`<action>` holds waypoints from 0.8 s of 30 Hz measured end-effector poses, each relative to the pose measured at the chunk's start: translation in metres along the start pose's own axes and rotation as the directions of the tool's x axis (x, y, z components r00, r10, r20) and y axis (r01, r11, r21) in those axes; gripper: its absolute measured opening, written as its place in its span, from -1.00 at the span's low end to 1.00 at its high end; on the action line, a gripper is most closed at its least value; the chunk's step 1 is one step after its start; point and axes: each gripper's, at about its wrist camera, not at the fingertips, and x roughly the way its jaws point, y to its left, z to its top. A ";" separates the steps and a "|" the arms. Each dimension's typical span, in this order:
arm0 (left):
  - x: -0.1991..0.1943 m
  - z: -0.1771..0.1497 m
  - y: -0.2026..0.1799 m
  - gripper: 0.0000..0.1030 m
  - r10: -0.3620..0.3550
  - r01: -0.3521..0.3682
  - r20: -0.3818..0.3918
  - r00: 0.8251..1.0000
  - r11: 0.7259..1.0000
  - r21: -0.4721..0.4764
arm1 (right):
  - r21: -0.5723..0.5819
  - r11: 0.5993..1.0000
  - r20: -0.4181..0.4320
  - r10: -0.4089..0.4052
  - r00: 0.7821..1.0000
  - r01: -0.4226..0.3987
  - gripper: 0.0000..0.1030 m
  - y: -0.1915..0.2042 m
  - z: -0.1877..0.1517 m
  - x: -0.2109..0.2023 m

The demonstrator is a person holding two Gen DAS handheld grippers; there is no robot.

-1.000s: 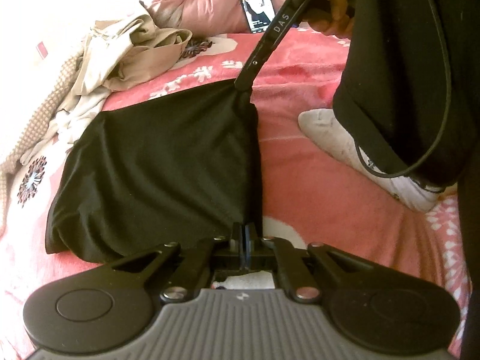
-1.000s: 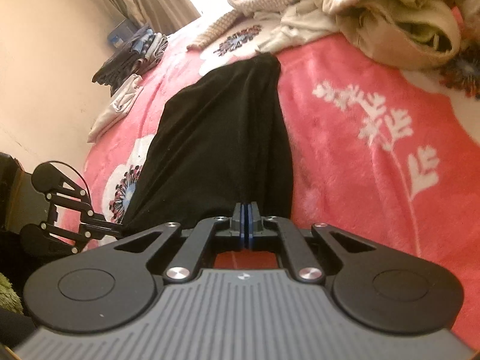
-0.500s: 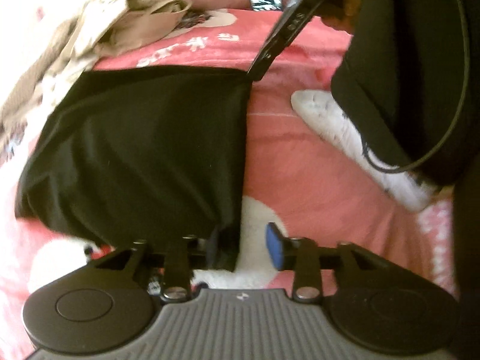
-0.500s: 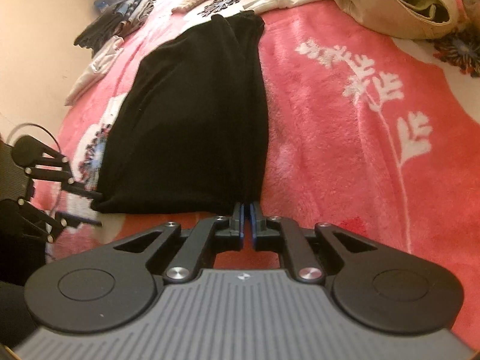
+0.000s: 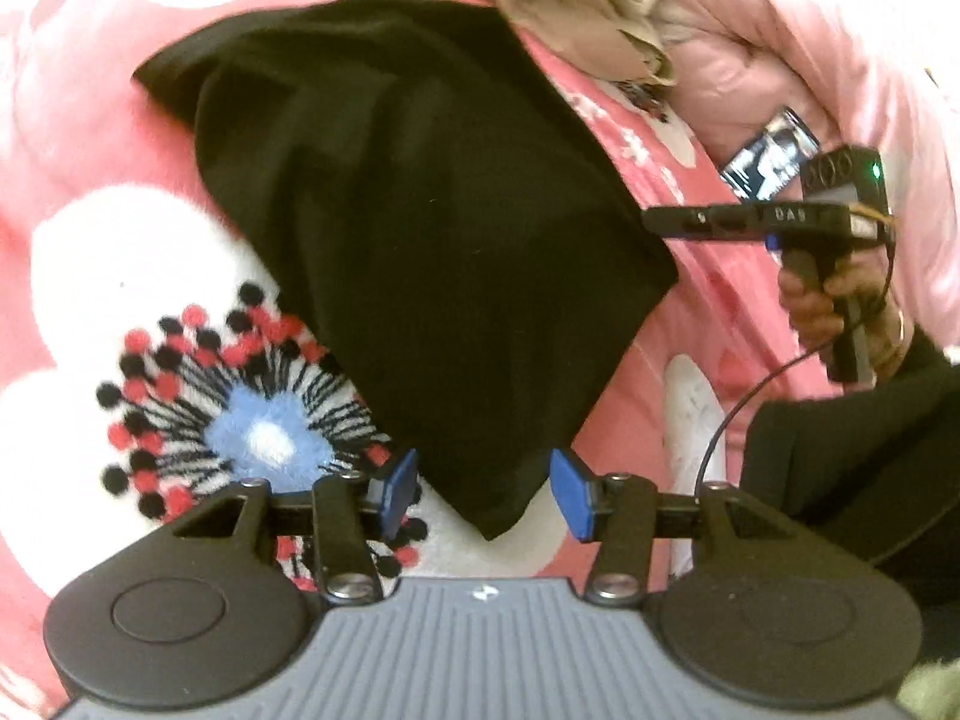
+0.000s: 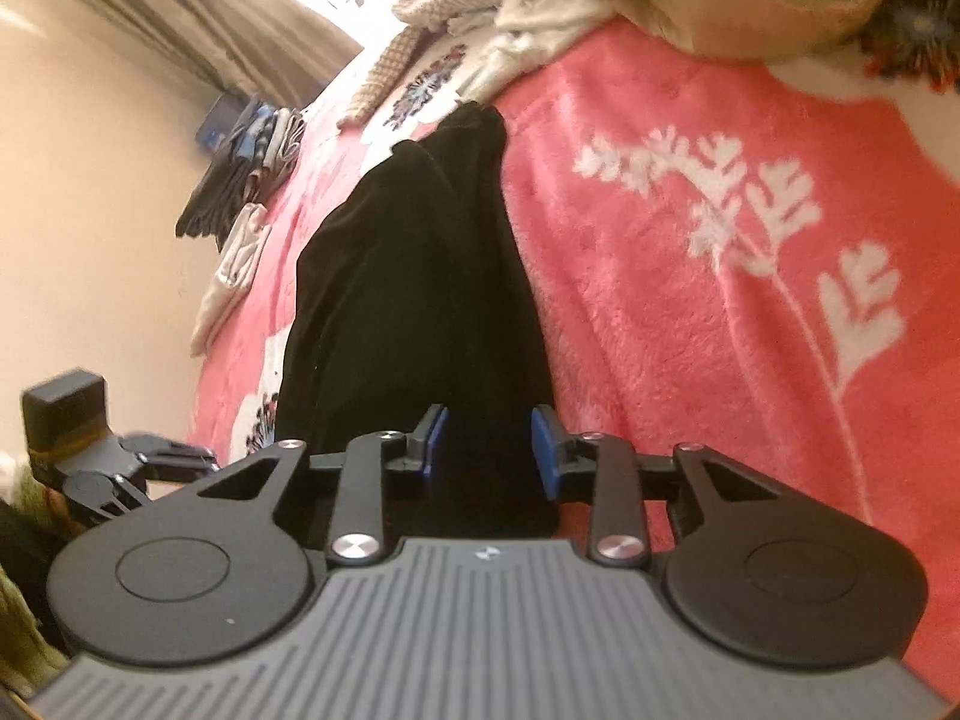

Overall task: Fold clothes
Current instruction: 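Grasp the shirt edge with the left gripper while the right gripper holds it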

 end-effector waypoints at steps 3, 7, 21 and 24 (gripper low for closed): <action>0.001 0.002 0.007 -0.03 -0.001 0.001 0.000 1.000 1.000 -0.028 | 0.049 0.999 0.000 0.006 1.000 -0.006 -0.42 -0.006 0.000 0.002; 0.004 0.010 0.019 0.03 -0.017 0.017 0.000 1.000 0.997 -0.072 | 0.066 0.997 0.038 0.038 0.999 -0.040 -0.34 -0.006 0.004 0.000; 0.041 -0.001 0.018 0.06 -0.184 0.172 -0.071 0.980 0.973 -0.154 | 0.128 0.984 -0.037 0.128 0.991 -0.122 -0.24 -0.015 -0.017 0.013; 0.043 0.003 0.022 0.04 -0.202 0.188 -0.062 0.977 0.965 -0.182 | 0.138 0.979 -0.051 0.160 0.986 -0.152 -0.25 -0.015 -0.019 0.012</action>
